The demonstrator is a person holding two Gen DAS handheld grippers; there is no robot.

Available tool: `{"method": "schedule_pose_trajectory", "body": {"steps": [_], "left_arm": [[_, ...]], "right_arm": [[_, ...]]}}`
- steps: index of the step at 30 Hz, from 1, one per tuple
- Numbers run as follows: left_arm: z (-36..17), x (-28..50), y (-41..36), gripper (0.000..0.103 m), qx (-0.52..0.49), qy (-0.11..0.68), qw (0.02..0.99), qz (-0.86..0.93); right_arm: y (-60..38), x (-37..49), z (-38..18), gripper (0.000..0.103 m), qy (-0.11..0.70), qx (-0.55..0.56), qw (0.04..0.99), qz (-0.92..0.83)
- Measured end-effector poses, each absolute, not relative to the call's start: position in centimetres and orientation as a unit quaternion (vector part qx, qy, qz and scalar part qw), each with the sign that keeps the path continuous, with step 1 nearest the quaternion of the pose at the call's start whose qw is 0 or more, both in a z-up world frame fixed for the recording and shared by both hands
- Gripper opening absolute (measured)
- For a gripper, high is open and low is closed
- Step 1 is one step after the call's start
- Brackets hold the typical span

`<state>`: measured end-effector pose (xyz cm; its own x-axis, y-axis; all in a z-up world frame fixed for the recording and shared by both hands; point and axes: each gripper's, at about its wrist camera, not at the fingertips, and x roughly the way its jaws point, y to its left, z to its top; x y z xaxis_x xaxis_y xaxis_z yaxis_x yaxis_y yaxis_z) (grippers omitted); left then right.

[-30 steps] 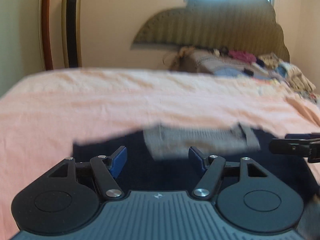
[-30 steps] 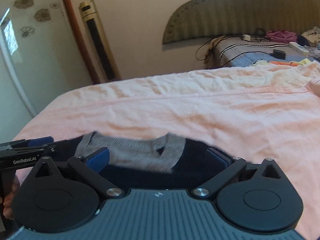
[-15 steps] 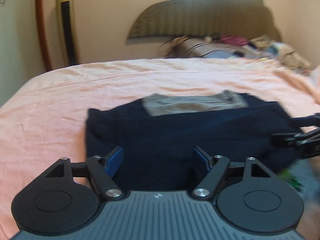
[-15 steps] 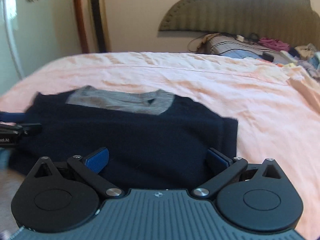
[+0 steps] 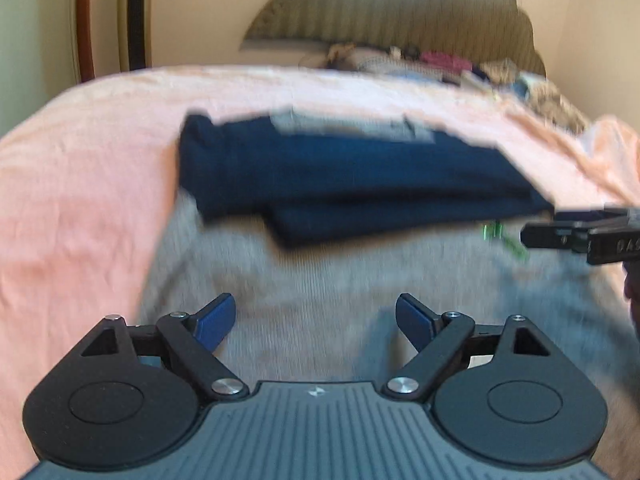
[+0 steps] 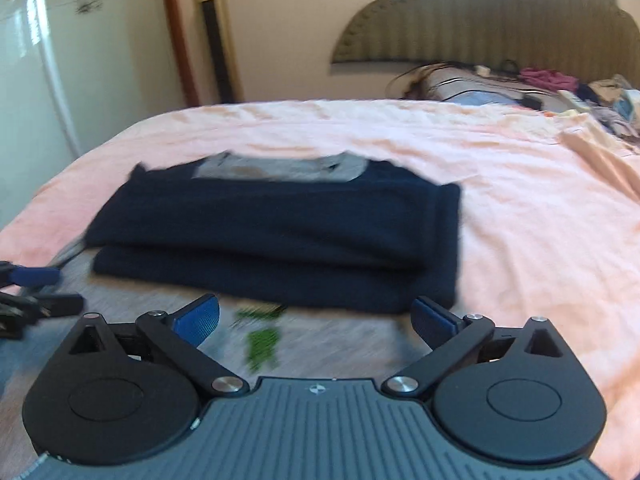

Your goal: Fold small clothes

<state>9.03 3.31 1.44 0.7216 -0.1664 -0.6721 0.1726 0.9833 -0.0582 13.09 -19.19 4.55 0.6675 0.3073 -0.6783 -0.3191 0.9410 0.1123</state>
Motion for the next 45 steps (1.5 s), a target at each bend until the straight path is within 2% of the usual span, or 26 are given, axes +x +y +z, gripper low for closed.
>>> {"method": "schedule_pose_trajectory", "body": {"steps": [1,2,9,12,13,18,23,27,31,38,42,43,45], "left_arm": [[0.9,8.2,2.7,0.089,0.042,0.347,0.933,-0.082],[1.0,8.0,2.9,0.089,0.04,0.345,0.934,-0.082],[2.3,3.9,5.5,0.089,-0.023,0.368,0.925,-0.086],[1.4,2.4,4.7,0.09,0.007,0.36,0.928,-0.094],[1.1,2.0,4.3,0.092,0.033,0.354,0.93,-0.09],[2.0,0.9,5.9,0.092,0.039,0.36,0.931,-0.053],[3.0,-4.5,9.4,0.093,-0.035,0.365,0.93,-0.027],[2.6,-8.1,11.2,0.093,-0.107,0.378,0.919,-0.026],[2.9,-9.9,11.9,0.093,-0.182,0.399,0.895,-0.083],[1.0,-11.0,15.7,0.092,-0.38,0.424,0.804,-0.171],[0.3,-11.4,16.2,0.092,-0.41,0.438,0.775,-0.196],[0.3,-11.5,16.1,0.089,-0.404,0.44,0.777,-0.197],[0.5,-11.6,15.8,0.073,-0.394,0.447,0.779,-0.193]], "right_arm": [[-18.8,12.9,3.4,0.103,0.387,-0.028,0.907,0.167],[-18.7,12.2,2.6,0.103,0.37,-0.057,0.913,0.164],[-20.6,7.1,5.1,0.103,0.38,0.006,0.911,0.157],[-18.3,3.3,3.5,0.103,0.382,-0.063,0.903,0.189],[-18.1,1.9,3.2,0.103,0.35,-0.085,0.913,0.192],[-22.8,1.3,4.2,0.103,0.38,-0.025,0.916,0.13],[-28.1,-3.9,7.3,0.103,0.38,0.083,0.911,0.136],[-31.9,-5.9,6.4,0.103,0.426,0.17,0.882,0.109],[-33.0,-7.3,5.8,0.103,0.457,0.25,0.836,0.173],[-33.2,-9.1,5.1,0.103,0.484,0.313,0.78,0.242],[-33.2,-10.5,4.6,0.103,0.488,0.347,0.754,0.27],[-33.2,-10.8,4.5,0.103,0.487,0.353,0.752,0.272],[-33.4,-11.2,4.4,0.095,0.487,0.365,0.747,0.267]]}}
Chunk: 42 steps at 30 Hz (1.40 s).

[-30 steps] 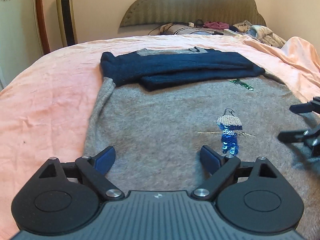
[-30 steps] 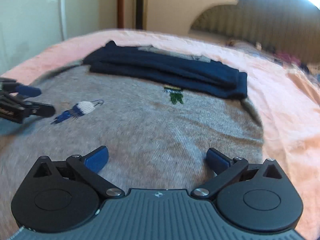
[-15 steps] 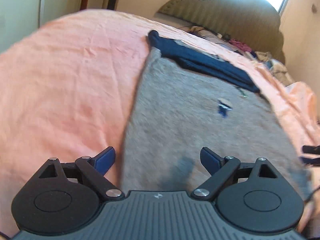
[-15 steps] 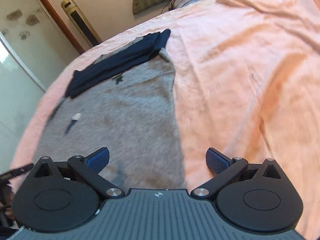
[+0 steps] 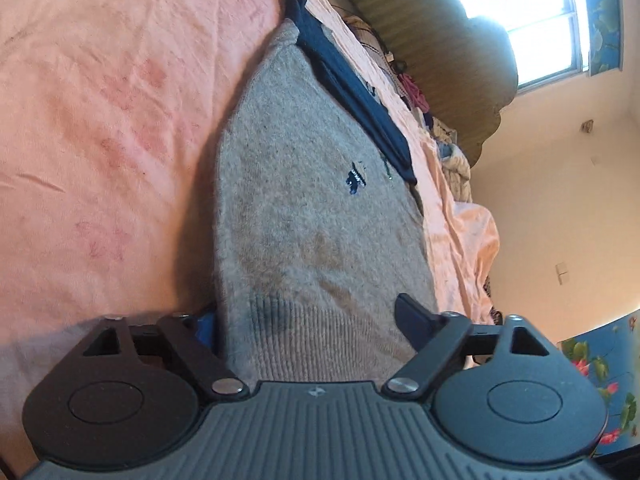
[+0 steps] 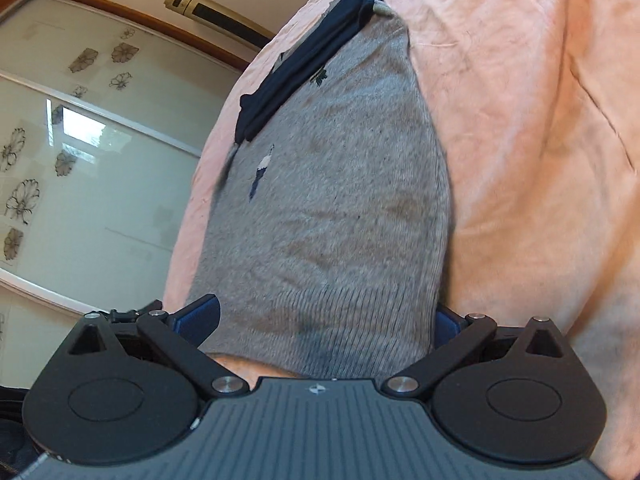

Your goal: Fold small clothes

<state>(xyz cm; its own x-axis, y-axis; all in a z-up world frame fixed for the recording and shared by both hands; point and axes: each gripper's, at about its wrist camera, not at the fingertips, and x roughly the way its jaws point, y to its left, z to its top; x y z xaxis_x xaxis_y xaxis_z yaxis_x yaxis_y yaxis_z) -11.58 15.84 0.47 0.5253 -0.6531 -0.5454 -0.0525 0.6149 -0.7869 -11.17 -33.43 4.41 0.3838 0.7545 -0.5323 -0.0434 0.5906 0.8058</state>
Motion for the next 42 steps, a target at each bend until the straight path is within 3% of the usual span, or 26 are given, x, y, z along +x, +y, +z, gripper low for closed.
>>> {"method": "schedule_pose_trajectory", "body": {"steps": [1,2,6,7,8,9,10,16,21,28,39,40,42], "left_arm": [[0.3,-11.4,15.8,0.06,-0.393,0.456,0.775,-0.192],[0.1,-11.3,15.6,0.057,-0.39,0.465,0.771,-0.191],[0.5,-11.2,14.7,0.056,-0.36,0.469,0.783,-0.192],[0.8,-11.2,14.4,0.042,-0.34,0.472,0.792,-0.185],[0.9,-11.0,13.9,0.018,-0.313,0.482,0.799,-0.176],[0.8,-10.9,13.5,0.01,-0.291,0.494,0.802,-0.166],[0.8,-10.8,13.6,0.007,-0.286,0.496,0.803,-0.165],[2.7,-10.7,14.2,0.005,-0.285,0.472,0.812,-0.194],[6.5,-7.2,15.8,0.006,-0.309,0.399,0.835,-0.219],[10.2,5.0,16.7,0.006,-0.313,0.319,0.871,-0.205],[9.3,26.6,13.9,0.006,-0.251,0.316,0.906,-0.13],[8.3,28.2,13.7,0.006,-0.245,0.328,0.906,-0.106],[6.1,30.8,13.8,0.014,-0.253,0.361,0.895,-0.069]], "right_arm": [[-33.4,-11.3,4.3,0.084,0.49,0.367,0.745,0.266],[-33.4,-11.4,4.2,0.074,0.493,0.363,0.745,0.263],[-33.4,-11.5,3.9,0.07,0.491,0.368,0.747,0.256],[-33.3,-11.5,3.9,0.062,0.494,0.363,0.749,0.252],[-33.2,-11.4,3.8,0.039,0.503,0.355,0.748,0.248],[-33.0,-11.3,3.5,0.021,0.519,0.346,0.742,0.245],[-32.8,-11.3,3.2,0.012,0.528,0.335,0.742,0.242],[-33.7,-11.4,4.6,0.012,0.485,0.357,0.755,0.259],[-34.9,-7.3,8.4,0.012,0.409,0.374,0.78,0.289],[-35.7,6.5,9.9,0.012,0.315,0.413,0.799,0.304],[-33.9,29.8,4.4,0.013,0.344,0.443,0.793,0.237],[-33.7,31.1,3.5,0.019,0.345,0.454,0.791,0.221],[-33.1,32.8,1.6,0.057,0.362,0.466,0.787,0.183]]}}
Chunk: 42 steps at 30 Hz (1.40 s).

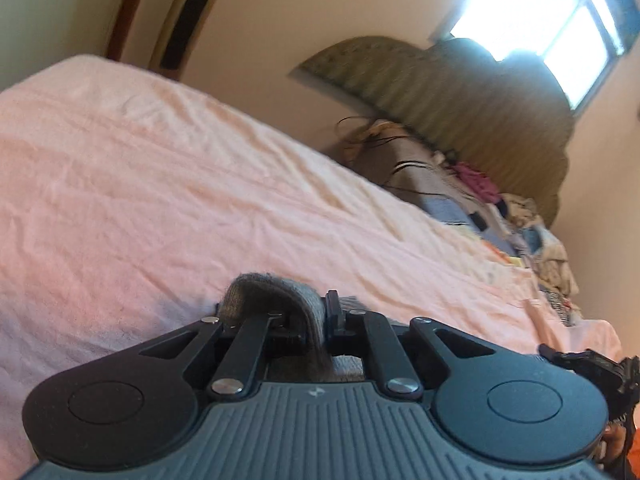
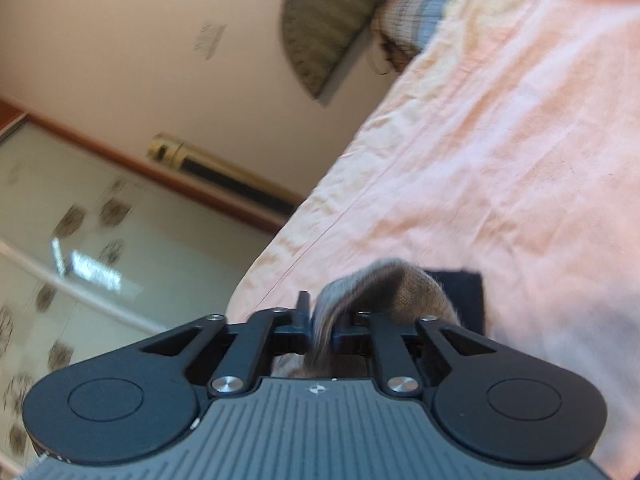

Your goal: Fold small clothes

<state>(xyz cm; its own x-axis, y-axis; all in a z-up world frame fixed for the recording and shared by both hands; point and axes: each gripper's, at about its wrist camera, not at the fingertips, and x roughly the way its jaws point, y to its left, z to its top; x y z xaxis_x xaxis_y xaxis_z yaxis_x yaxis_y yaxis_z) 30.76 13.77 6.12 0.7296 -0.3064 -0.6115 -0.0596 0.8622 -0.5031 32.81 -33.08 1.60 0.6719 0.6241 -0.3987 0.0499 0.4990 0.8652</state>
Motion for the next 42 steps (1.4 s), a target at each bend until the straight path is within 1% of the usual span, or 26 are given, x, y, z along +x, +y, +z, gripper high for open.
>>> {"method": "schedule_pose_trajectory", "body": {"steps": [1,2,3,4,5,7,9,13,16,17,18,20,23,24,26,27,28,29,30,31,32,35,38,42], "left_arm": [[5.3,31.3,14.1,0.028,-0.264,0.377,0.886,-0.053],[4.7,31.2,14.6,0.045,-0.282,0.379,0.881,-0.036],[4.4,30.2,15.3,0.053,-0.304,0.358,0.882,-0.023],[4.3,28.8,16.1,0.07,-0.319,0.33,0.888,-0.013],[4.7,27.4,16.5,0.082,-0.316,0.31,0.897,-0.001],[5.5,24.1,16.8,0.084,-0.292,0.291,0.911,0.011],[5.6,20.3,17.0,0.084,-0.297,0.285,0.911,-0.001],[3.5,11.5,17.5,0.084,-0.364,0.287,0.886,-0.005],[1.0,7.0,17.1,0.084,-0.411,0.308,0.858,0.002],[0.4,5.7,16.8,0.084,-0.425,0.294,0.856,-0.001],[0.3,4.6,16.5,0.086,-0.436,0.281,0.855,0.002],[0.0,4.5,15.5,0.093,-0.455,0.279,0.846,-0.011],[-0.5,6.8,14.2,0.094,-0.482,0.283,0.827,-0.061],[-0.5,7.7,13.7,0.094,-0.479,0.279,0.831,-0.053],[-0.4,9.5,13.1,0.093,-0.459,0.277,0.843,-0.036],[-0.4,10.4,12.8,0.092,-0.452,0.28,0.846,-0.024],[-0.4,11.0,12.7,0.082,-0.453,0.284,0.845,-0.018],[-0.5,11.5,12.6,0.069,-0.454,0.292,0.842,-0.015],[-0.8,12.0,12.7,0.026,-0.452,0.31,0.836,-0.003],[-1.2,12.6,12.8,0.01,-0.446,0.333,0.83,0.013],[-1.4,12.7,13.0,0.009,-0.445,0.341,0.828,0.017],[0.0,11.7,12.9,0.007,-0.42,0.315,0.851,0.014],[2.2,9.8,13.0,0.006,-0.41,0.296,0.863,-0.011],[4.1,4.8,14.3,0.005,-0.41,0.285,0.866,-0.041]], "right_arm": [[-32.7,32.9,1.1,0.093,0.369,0.463,0.79,0.161],[-32.4,32.4,1.0,0.098,0.36,0.457,0.799,0.155],[-32.3,31.7,1.1,0.096,0.347,0.455,0.803,0.169],[-32.3,30.8,1.4,0.096,0.342,0.455,0.802,0.182],[-32.4,29.8,1.7,0.096,0.341,0.451,0.804,0.185],[-33.0,26.5,2.7,0.096,0.331,0.44,0.811,0.199],[-33.5,22.5,3.4,0.096,0.329,0.431,0.814,0.207],[-34.6,14.1,3.4,0.097,0.343,0.411,0.824,0.187],[-34.5,9.7,2.2,0.097,0.363,0.401,0.828,0.147],[-34.3,8.8,1.8,0.095,0.364,0.401,0.829,0.139],[-34.0,8.0,1.5,0.095,0.353,0.404,0.833,0.14],[-33.2,8.0,1.4,0.097,0.35,0.404,0.834,0.137],[-31.9,10.3,0.7,0.098,0.345,0.44,0.815,0.15],[-31.3,11.1,0.7,0.097,0.337,0.441,0.82,0.141],[-29.9,12.8,1.0,0.098,0.338,0.427,0.828,0.132],[-29.3,13.5,1.1,0.096,0.339,0.418,0.833,0.13],[-28.6,14.3,1.1,0.087,0.347,0.412,0.832,0.132],[-28.3,14.9,0.8,0.061,0.357,0.41,0.828,0.134],[-28.2,15.4,0.3,0.043,0.369,0.413,0.823,0.128],[-28.3,15.8,-0.1,0.014,0.379,0.418,0.816,0.126],[-28.5,15.8,-0.5,0.013,0.378,0.426,0.812,0.126],[-29.0,15.4,-0.3,0.013,0.365,0.438,0.81,0.135],[-29.2,14.2,1.8,0.012,0.355,0.422,0.818,0.165],[-30.1,10.5,4.2,0.012,0.353,0.403,0.817,0.212]]}}
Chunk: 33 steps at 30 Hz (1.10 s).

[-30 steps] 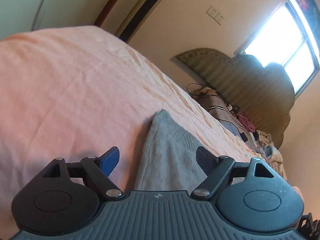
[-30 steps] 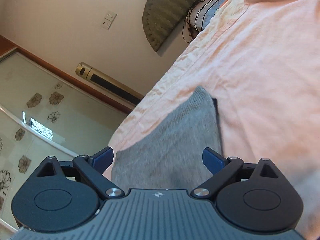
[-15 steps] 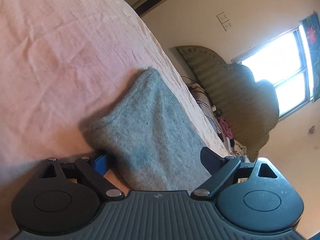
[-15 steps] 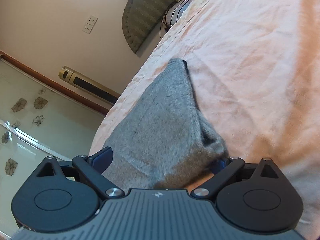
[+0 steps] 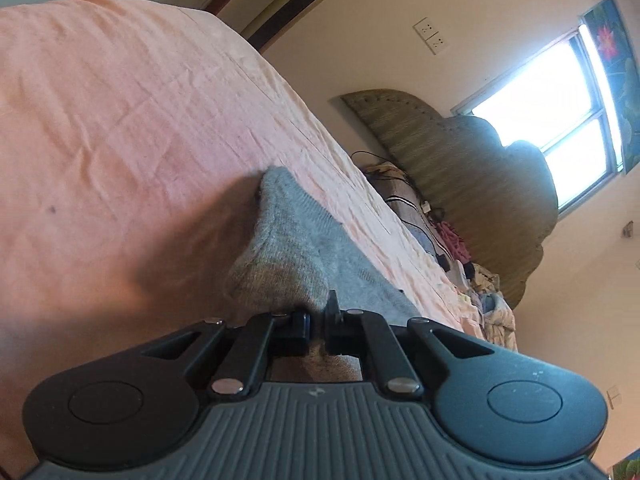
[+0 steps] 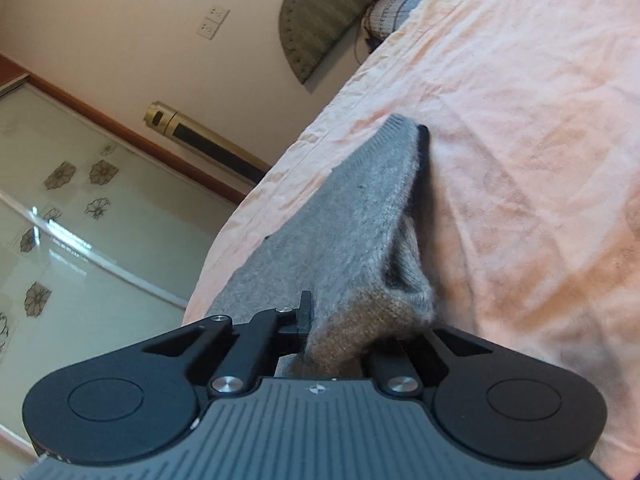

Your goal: Fold small clothes

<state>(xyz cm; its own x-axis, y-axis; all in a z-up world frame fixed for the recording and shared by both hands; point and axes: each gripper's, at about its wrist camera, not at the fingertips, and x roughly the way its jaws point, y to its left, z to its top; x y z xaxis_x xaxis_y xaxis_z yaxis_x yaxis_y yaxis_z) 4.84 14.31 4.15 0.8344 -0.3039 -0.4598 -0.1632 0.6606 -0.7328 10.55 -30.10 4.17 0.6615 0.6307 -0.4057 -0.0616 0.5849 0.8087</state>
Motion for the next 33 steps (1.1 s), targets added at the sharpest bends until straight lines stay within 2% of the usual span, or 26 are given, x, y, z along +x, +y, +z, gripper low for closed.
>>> {"method": "schedule_pose_trajectory", "body": {"steps": [4,6,7,9,10,11,12,13,15,17,18,19,20,22,24,25,26,27,29,31,33], "left_arm": [[2.4,-0.4,15.5,0.006,-0.372,0.329,0.867,-0.042],[1.1,-2.1,15.6,0.008,-0.333,0.36,0.87,-0.045],[1.0,-2.9,15.7,0.009,-0.306,0.362,0.88,-0.034],[1.8,-3.6,17.2,0.016,-0.303,0.346,0.888,-0.016],[2.7,-3.5,18.2,0.026,-0.31,0.33,0.892,-0.01],[3.7,-3.3,19.1,0.049,-0.314,0.307,0.899,-0.001],[4.7,-2.6,19.7,0.066,-0.31,0.281,0.908,0.01],[6.0,-1.3,20.0,0.095,-0.291,0.253,0.923,0.021],[7.5,2.8,19.4,0.098,-0.224,0.235,0.946,0.027],[7.0,8.1,18.7,0.098,-0.173,0.26,0.95,0.014],[6.2,10.9,18.4,0.093,-0.168,0.286,0.943,0.012],[5.3,13.6,18.2,0.074,-0.17,0.311,0.935,0.012],[4.5,16.0,17.8,0.062,-0.174,0.339,0.924,0.005],[3.2,20.0,16.8,0.056,-0.172,0.378,0.91,-0.008],[2.5,22.1,15.0,0.056,-0.136,0.388,0.911,-0.022],[2.1,22.9,14.1,0.05,-0.115,0.394,0.912,-0.027],[1.9,23.2,13.2,0.02,-0.086,0.389,0.917,-0.026],[1.8,23.4,12.4,0.005,-0.056,0.386,0.92,-0.032],[2.8,22.7,11.9,0.006,-0.041,0.356,0.933,-0.022],[3.6,22.1,12.6,0.006,-0.039,0.323,0.946,0.007],[2.3,22.8,13.4,0.006,-0.041,0.353,0.934,0.027]], "right_arm": [[-30.8,5.6,2.6,0.013,0.395,0.399,0.796,0.225],[-30.8,4.0,1.5,0.021,0.421,0.381,0.795,0.212],[-31.3,3.5,1.4,0.031,0.425,0.375,0.8,0.199],[-32.9,3.5,2.1,0.043,0.403,0.386,0.807,0.194],[-33.8,3.9,3.1,0.065,0.384,0.385,0.82,0.178],[-34.5,4.4,4.2,0.081,0.364,0.377,0.835,0.164],[-35.1,5.6,5.2,0.083,0.341,0.367,0.851,0.159],[-35.4,7.1,6.0,0.084,0.327,0.358,0.859,0.164],[-35.4,11.1,6.9,0.083,0.323,0.337,0.868,0.168],[-34.4,15.6,6.9,0.082,0.335,0.289,0.883,0.16],[-33.7,17.7,6.7,0.082,0.347,0.266,0.886,0.152],[-32.9,19.8,6.3,0.081,0.362,0.246,0.887,0.147],[-32.0,21.8,5.7,0.08,0.378,0.23,0.885,0.146],[-30.2,24.6,4.7,0.077,0.405,0.214,0.876,0.149],[-28.2,26.2,3.8,0.071,0.427,0.2,0.866,0.168],[-27.4,26.6,3.4,0.05,0.435,0.191,0.861,0.182],[-26.6,26.9,3.0,0.013,0.447,0.18,0.854,0.196],[-26.1,27.0,3.1,0.014,0.446,0.166,0.856,0.202],[-26.1,26.6,3.8,0.014,0.423,0.158,0.868,0.207],[-27.9,26.4,4.8,0.013,0.382,0.202,0.88,0.198],[-29.0,27.2,3.3,0.011,0.398,0.222,0.873,0.175]]}}
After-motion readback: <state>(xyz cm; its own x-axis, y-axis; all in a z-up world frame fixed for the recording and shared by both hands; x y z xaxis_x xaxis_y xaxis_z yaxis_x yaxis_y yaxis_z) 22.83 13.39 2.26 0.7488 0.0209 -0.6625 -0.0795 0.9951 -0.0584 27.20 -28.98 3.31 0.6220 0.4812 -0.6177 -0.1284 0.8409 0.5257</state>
